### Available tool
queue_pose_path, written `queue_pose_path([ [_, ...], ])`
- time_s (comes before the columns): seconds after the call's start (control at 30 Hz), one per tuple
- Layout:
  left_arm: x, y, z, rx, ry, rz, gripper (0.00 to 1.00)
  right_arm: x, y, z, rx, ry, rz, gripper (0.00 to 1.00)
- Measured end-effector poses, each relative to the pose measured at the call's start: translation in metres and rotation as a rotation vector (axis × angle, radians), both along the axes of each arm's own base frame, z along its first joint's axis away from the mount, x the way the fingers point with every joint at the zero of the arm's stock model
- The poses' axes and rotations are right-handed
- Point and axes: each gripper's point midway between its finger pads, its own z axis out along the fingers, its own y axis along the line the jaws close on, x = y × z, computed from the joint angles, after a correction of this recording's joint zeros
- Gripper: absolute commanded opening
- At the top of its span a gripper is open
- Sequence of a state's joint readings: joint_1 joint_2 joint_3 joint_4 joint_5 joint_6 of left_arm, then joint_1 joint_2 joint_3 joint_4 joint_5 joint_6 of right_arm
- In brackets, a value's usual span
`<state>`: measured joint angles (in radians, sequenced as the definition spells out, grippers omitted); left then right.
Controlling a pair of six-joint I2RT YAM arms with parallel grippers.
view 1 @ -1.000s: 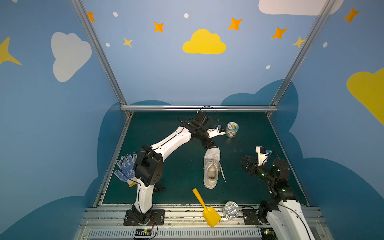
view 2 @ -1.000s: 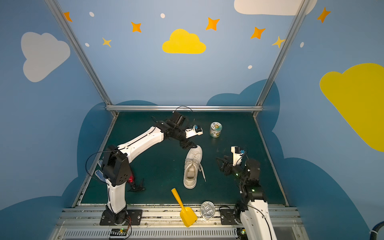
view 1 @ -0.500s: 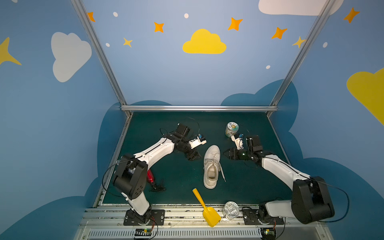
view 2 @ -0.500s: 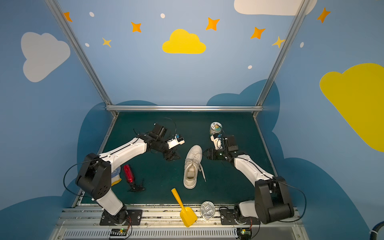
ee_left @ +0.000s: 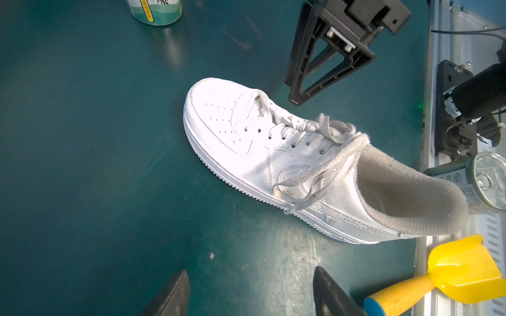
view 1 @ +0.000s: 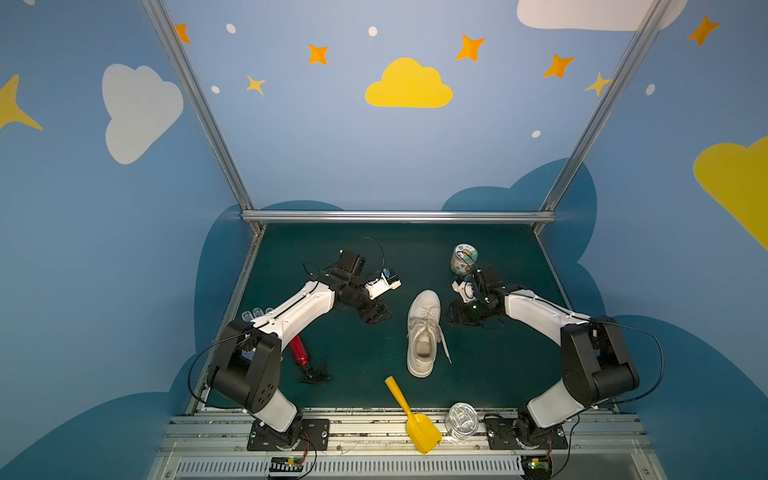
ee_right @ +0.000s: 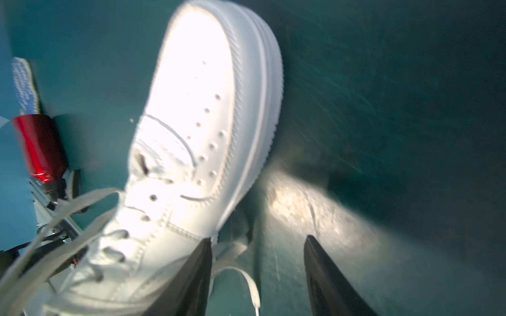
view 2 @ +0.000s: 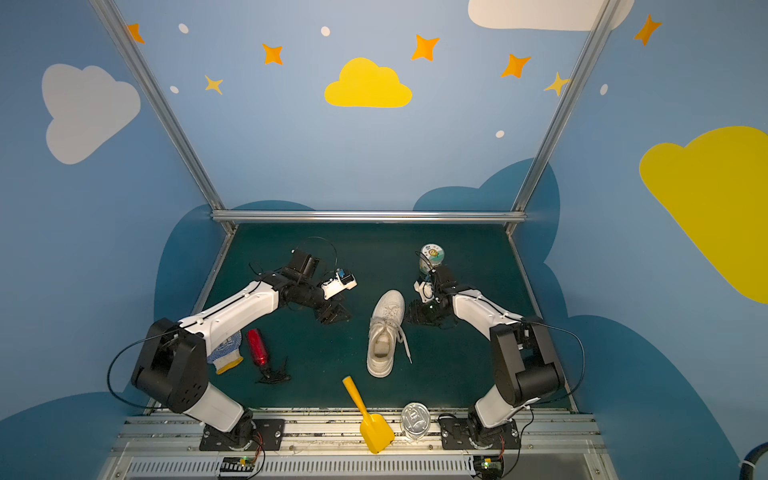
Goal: Tie the shoes
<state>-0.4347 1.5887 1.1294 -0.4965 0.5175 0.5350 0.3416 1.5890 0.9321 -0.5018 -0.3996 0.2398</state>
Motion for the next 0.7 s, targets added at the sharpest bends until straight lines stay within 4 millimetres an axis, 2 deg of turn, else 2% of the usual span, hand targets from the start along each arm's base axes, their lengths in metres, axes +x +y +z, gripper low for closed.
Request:
queue_pose_path([
  [0.13, -0.002, -0.002, 0.002, -0.017, 0.005, -0.015, 0.72, -0.011, -0.006, -0.007, -0.023, 0.074, -0.028, 0.52],
  [0.27, -0.006, -0.006, 0.004, -0.034, 0.001, -0.048, 0.72, -0.017, 0.003, -0.018, 0.005, 0.147, -0.045, 0.48],
  [0.53, -0.018, -0.015, 0.008, -0.031, -0.031, -0.142, 0.72, -0.015, 0.033, -0.019, 0.095, 0.176, -0.023, 0.45],
  [0.7, -0.025, -0.030, 0.017, -0.033, -0.058, -0.220, 0.71, -0.009, 0.031, -0.014, 0.105, 0.170, -0.048, 0.44],
])
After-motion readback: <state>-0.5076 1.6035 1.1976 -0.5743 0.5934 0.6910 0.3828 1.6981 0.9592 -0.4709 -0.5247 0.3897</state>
